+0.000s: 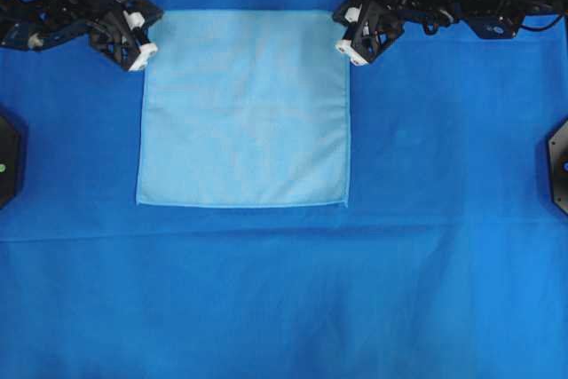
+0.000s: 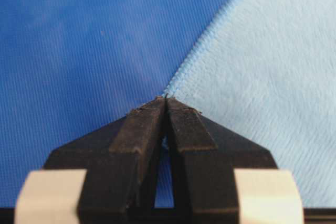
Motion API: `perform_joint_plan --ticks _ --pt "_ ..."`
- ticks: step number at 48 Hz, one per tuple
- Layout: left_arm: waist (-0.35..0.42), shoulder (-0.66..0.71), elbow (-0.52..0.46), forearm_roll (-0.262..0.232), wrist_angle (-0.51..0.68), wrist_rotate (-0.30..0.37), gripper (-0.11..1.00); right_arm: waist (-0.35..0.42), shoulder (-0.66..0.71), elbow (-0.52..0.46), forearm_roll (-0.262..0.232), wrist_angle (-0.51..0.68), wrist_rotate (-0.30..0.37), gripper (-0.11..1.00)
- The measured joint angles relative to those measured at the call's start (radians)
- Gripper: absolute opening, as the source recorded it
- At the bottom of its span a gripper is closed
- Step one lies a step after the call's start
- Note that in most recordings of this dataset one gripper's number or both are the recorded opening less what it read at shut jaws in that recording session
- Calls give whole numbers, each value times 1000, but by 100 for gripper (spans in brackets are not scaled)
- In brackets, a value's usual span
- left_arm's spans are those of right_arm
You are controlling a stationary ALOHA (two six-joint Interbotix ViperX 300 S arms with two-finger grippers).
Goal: Fold the light blue towel.
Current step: 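Grasp the far corners and pull them toward the near edge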
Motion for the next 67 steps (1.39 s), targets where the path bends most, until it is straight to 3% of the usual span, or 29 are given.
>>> perform_joint_plan --ticks 14,35,47,55,67 --pt "-6 -175 14 2 41 14 1 0 -87 21 0 14 3 2" --pt "-91 -224 60 2 98 15 1 41 -121 40 0 40 14 2" --pt "-242 -285 86 2 236 -12 1 184 -186 92 25 109 29 2" --pt "-370 -310 104 0 295 -40 1 298 -216 114 35 141 83 2" --pt "-580 -331 109 -2 344 -179 1 436 -221 121 37 163 179 2"
